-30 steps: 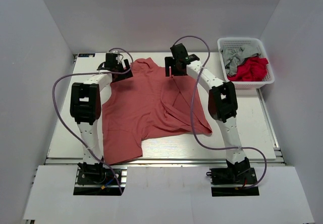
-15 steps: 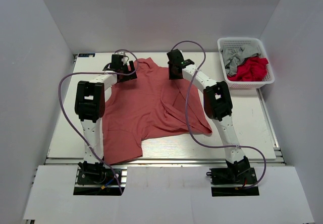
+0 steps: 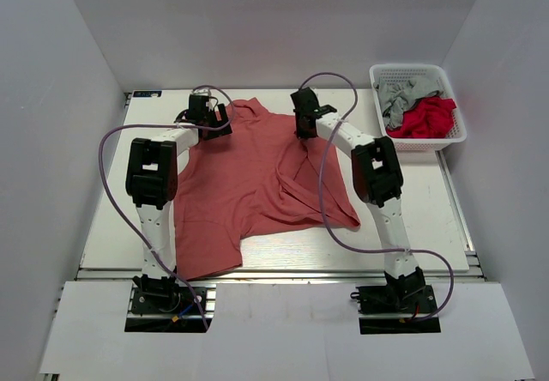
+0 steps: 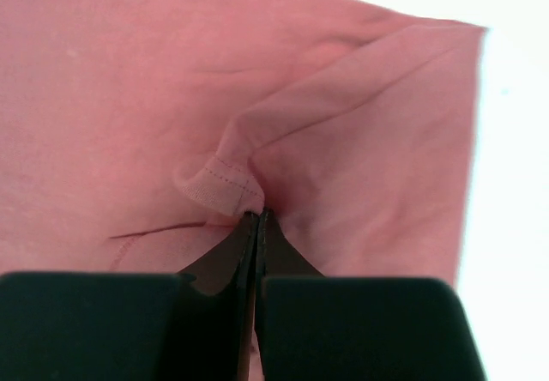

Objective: Fold and stack the t-shirts
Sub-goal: Flatten out the tshirt

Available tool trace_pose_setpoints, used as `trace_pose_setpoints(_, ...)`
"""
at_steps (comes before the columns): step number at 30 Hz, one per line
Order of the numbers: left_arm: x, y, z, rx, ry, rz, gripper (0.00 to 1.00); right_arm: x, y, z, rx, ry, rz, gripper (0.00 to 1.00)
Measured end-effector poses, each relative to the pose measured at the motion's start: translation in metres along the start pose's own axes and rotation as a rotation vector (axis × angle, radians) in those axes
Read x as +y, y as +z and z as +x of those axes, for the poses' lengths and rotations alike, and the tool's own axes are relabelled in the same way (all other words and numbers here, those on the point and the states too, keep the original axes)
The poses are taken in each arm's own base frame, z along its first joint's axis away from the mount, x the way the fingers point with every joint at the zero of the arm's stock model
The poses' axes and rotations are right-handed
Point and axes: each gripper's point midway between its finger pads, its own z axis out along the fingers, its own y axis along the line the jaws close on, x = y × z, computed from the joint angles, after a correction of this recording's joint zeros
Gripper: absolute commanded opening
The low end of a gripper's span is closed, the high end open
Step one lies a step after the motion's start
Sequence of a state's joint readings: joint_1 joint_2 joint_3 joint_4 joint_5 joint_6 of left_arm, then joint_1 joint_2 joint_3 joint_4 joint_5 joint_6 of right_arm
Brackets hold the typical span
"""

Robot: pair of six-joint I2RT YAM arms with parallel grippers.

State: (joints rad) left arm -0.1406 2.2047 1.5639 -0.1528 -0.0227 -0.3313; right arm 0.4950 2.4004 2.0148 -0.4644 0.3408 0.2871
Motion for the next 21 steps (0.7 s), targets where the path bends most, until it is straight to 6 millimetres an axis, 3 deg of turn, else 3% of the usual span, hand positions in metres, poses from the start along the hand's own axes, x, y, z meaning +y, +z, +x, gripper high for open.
trace_pose_setpoints(4, 0.001, 0.0, 0.0, -0.001, -0.003, -0.005, 0.99, -0.021, -0.014, -0.009, -0.015, 0.021, 0.006, 0.0)
trace_pose_setpoints(9, 0.001, 0.0, 0.0, -0.002, -0.002, -0.005, 0.99, -0.069, -0.034, -0.018, -0.032, 0.058, 0.037, 0.0)
trace_pose_setpoints(17, 0.003, 0.0, 0.0, -0.003, 0.013, -0.012, 0.99, -0.151, -0.03, -0.029, -0.047, 0.041, 0.122, 0.0)
trace_pose_setpoints(21, 0.004, 0.0, 0.0, -0.004, 0.025, -0.016, 0.99, -0.176, -0.027, -0.029, -0.047, 0.007, 0.148, 0.0)
